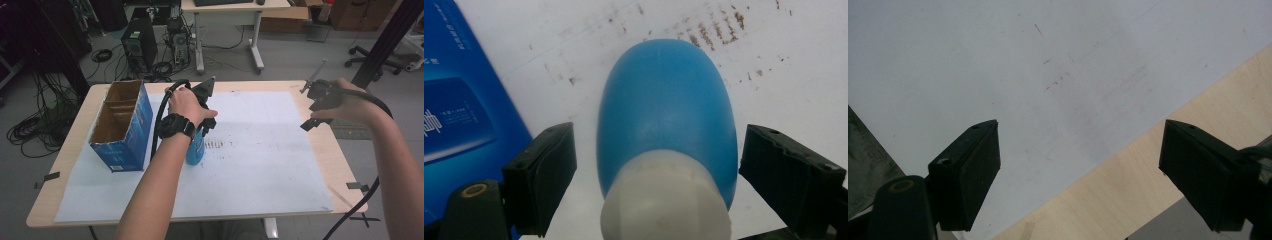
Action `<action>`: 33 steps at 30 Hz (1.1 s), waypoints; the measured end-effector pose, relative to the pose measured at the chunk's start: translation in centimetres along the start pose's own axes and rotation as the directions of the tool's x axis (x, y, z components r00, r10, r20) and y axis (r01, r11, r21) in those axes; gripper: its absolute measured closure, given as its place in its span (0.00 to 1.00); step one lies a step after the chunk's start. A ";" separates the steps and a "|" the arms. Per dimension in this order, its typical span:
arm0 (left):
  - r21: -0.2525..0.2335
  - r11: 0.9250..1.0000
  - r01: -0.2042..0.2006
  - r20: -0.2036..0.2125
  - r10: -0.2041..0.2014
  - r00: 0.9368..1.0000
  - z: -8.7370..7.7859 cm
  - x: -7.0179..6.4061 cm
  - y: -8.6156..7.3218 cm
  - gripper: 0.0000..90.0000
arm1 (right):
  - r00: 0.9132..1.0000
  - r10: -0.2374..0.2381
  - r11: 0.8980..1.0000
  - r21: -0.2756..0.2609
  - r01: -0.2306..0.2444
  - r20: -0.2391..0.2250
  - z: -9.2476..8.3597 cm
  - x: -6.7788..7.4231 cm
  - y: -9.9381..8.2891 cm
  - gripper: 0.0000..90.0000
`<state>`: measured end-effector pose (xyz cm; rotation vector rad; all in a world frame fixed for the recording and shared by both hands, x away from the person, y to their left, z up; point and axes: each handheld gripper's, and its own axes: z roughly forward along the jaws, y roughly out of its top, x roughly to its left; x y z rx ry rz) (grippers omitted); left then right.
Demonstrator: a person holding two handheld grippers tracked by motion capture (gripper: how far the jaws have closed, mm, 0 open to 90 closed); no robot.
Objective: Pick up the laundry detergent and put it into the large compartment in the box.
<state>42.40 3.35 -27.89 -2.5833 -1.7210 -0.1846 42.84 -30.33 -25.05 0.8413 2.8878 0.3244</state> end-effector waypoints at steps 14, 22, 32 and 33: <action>0.026 0.999 0.025 0.008 -0.025 1.000 0.7 0.2 0.2 0.27 | 1.000 0.002 1.000 0.002 -0.002 -0.002 0.2 -0.1 -0.2 0.18; 0.045 0.998 0.034 0.019 -0.035 0.999 1.2 0.2 0.2 0.33 | 1.000 0.003 1.000 0.000 -0.003 -0.004 0.2 -0.1 -0.2 0.18; 0.048 0.997 0.059 0.030 -0.061 0.998 1.2 0.4 0.2 0.41 | 1.000 0.006 1.000 -0.002 -0.006 -0.006 0.3 -0.1 -0.4 0.18; 0.048 0.997 0.060 0.033 -0.062 0.998 1.2 0.4 0.2 0.41 | 1.000 0.006 1.000 -0.002 -0.006 -0.006 0.3 -0.1 -0.4 0.18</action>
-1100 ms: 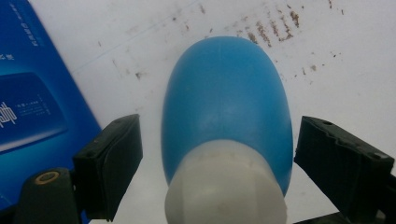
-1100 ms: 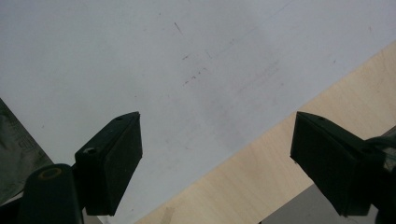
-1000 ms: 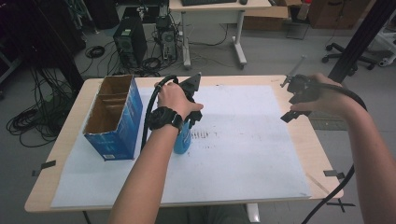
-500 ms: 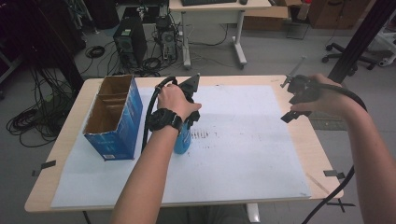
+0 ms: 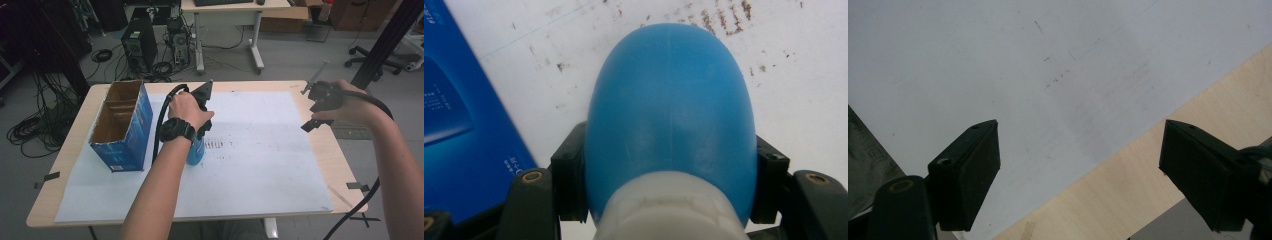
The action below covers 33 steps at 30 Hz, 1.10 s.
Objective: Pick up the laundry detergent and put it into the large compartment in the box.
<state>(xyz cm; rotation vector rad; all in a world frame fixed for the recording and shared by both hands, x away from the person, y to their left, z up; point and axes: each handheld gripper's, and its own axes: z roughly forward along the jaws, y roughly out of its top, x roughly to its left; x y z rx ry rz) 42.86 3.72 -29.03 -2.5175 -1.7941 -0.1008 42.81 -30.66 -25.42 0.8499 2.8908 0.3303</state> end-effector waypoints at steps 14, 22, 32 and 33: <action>0.016 1.000 0.000 0.024 0.000 1.000 -0.5 0.2 0.0 0.42 | 1.000 -0.003 1.000 0.002 0.003 0.002 -0.1 0.1 0.1 0.19; 0.010 1.000 -0.002 0.029 0.002 1.000 -2.5 0.5 -0.5 0.42 | 1.000 -0.009 1.000 0.002 0.009 0.009 -0.8 0.4 0.3 0.19; -0.006 1.000 0.005 0.035 -0.004 0.999 -5.0 1.4 -1.1 0.42 | 1.000 -0.023 1.000 -0.002 0.023 0.009 -1.3 0.9 1.0 0.19; -0.006 1.000 0.005 0.035 -0.004 0.999 -5.0 1.4 -1.1 0.42 | 1.000 -0.023 1.000 -0.002 0.023 0.009 -1.3 0.9 1.0 0.19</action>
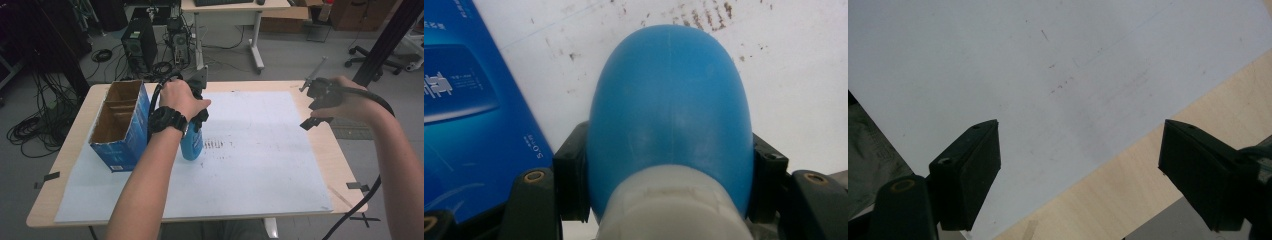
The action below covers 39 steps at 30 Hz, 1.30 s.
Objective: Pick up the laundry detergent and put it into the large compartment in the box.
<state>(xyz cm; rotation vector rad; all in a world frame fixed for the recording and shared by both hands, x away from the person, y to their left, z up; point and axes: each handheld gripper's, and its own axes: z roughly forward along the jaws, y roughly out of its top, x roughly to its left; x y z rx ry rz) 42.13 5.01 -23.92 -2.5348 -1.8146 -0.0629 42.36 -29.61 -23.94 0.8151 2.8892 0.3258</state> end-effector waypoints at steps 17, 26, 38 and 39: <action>-0.026 1.000 -0.005 -0.013 0.004 1.000 -4.7 0.9 -0.5 0.42 | 1.000 -0.004 1.000 0.003 0.004 0.007 -0.9 0.4 0.8 0.19; -0.031 0.999 -0.006 -0.012 0.006 1.000 -6.8 1.4 -0.6 0.42 | 1.000 -0.008 1.000 0.003 0.008 0.007 -1.1 0.3 1.3 0.19; -0.044 0.999 0.009 -0.006 -0.010 1.000 -9.4 2.3 -1.0 0.42 | 1.000 -0.010 1.000 0.009 0.010 -0.001 -0.7 0.2 1.8 0.19; -0.047 0.999 0.012 -0.005 -0.012 1.000 -9.6 2.3 -1.0 0.42 | 1.000 -0.010 1.000 0.009 0.010 -0.001 -0.7 0.2 1.8 0.19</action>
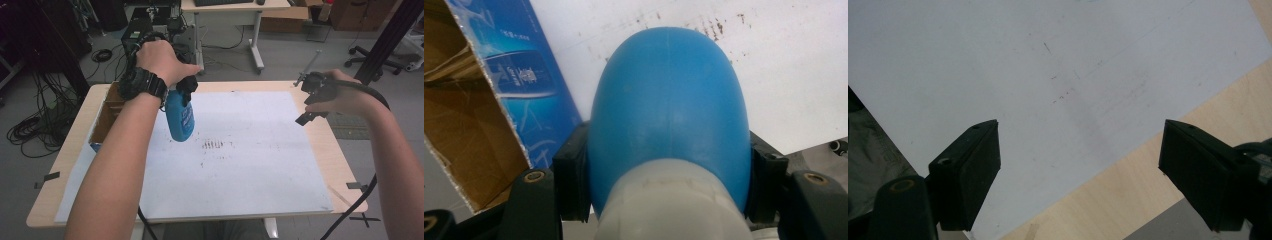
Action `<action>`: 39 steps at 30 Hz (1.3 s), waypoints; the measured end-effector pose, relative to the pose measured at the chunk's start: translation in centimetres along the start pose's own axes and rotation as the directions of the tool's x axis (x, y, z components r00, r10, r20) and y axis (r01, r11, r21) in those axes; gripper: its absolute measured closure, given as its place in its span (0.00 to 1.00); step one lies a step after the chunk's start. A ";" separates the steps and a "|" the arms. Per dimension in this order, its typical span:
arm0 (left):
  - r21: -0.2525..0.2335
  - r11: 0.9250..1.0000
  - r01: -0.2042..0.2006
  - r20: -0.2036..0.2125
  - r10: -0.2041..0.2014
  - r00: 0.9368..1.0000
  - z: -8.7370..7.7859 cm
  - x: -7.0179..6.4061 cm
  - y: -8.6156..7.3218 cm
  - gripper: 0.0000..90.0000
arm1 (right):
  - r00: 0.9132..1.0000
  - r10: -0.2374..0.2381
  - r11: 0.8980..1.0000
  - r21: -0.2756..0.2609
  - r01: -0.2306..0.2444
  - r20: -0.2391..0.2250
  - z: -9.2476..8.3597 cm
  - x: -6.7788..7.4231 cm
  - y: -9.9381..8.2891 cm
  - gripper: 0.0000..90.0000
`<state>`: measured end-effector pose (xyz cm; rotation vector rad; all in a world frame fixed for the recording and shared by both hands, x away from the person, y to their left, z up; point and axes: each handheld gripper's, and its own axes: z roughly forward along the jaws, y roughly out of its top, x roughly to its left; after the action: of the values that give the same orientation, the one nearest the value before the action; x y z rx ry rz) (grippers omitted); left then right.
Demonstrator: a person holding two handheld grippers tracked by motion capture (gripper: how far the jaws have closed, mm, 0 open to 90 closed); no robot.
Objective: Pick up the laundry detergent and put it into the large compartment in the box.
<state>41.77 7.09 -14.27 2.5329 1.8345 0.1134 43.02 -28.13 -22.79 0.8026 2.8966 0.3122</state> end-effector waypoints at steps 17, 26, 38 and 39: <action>-0.018 1.000 0.024 -0.001 -0.024 1.000 -2.7 0.6 0.1 0.42 | 1.000 -0.001 1.000 0.006 0.001 -0.009 0.4 -0.2 0.1 0.19; -0.019 0.998 0.062 -0.005 -0.063 0.998 -3.1 2.1 -0.1 0.42 | 1.000 0.001 1.000 0.009 -0.001 -0.011 0.6 -0.2 0.1 0.19; -0.021 0.991 0.129 -0.006 -0.129 0.992 -3.1 5.2 -0.9 0.42 | 1.000 0.000 1.000 0.023 0.000 -0.015 1.2 -0.3 0.6 0.19; -0.021 0.991 0.130 -0.006 -0.130 0.991 -3.0 5.5 -1.0 0.42 | 1.000 0.001 1.000 0.024 -0.001 -0.015 1.3 -0.3 0.6 0.19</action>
<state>42.36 12.48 -11.01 2.3944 1.9838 0.1394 43.80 -27.56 -23.86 0.8090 2.9192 0.2847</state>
